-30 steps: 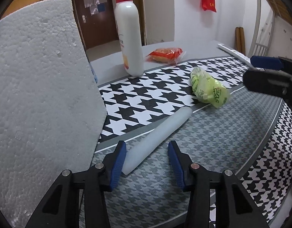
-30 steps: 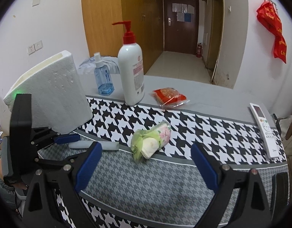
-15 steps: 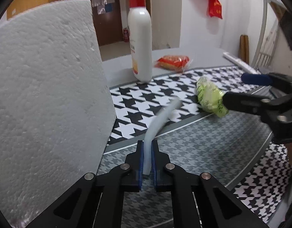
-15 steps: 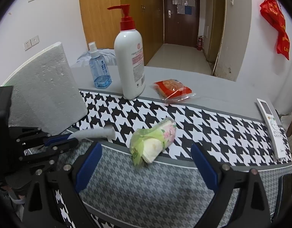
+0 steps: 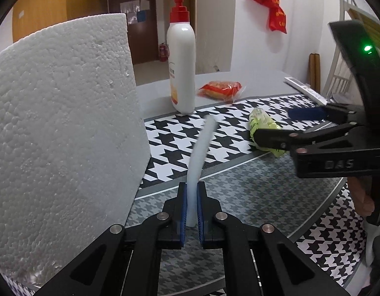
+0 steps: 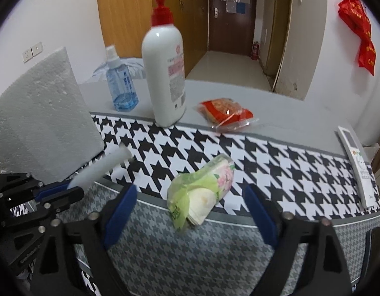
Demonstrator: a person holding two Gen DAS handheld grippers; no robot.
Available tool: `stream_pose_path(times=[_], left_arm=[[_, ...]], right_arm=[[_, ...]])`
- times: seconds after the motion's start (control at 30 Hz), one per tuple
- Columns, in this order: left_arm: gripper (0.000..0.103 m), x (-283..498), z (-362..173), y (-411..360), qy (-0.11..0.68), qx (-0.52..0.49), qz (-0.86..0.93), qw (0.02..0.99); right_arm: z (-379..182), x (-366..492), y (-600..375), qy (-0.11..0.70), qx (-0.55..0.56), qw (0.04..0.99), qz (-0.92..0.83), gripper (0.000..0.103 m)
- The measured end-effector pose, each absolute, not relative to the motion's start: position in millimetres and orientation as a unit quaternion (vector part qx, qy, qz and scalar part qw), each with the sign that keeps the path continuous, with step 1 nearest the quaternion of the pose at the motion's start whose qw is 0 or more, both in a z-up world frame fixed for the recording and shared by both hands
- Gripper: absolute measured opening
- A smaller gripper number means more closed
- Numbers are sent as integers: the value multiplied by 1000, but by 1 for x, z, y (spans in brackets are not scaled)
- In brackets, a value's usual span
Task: Organize soft objects
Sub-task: 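Grasp the white foam tube with the left gripper while the right approaches the green-wrapped soap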
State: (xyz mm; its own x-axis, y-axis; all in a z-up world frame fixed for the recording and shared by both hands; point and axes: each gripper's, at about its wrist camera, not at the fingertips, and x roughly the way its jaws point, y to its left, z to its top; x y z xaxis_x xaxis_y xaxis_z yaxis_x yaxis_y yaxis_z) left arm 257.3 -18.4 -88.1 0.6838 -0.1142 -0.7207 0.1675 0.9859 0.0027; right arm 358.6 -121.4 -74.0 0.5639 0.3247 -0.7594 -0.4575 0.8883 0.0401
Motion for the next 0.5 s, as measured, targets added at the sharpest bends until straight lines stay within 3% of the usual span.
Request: stream_pose_path(times=[0.23, 0.37, 0.5], left_arm=[[8, 257, -88, -19, 389, 35, -80, 917], [8, 256, -87, -19, 387, 36, -80, 918], [8, 255, -87, -20, 385, 37, -80, 919]], right_arm=[[-81, 362, -122, 420, -79, 877, 220, 70], [-87, 365, -120, 429, -79, 872, 220, 56], [-91, 365, -121, 436, -77, 869, 221, 53]])
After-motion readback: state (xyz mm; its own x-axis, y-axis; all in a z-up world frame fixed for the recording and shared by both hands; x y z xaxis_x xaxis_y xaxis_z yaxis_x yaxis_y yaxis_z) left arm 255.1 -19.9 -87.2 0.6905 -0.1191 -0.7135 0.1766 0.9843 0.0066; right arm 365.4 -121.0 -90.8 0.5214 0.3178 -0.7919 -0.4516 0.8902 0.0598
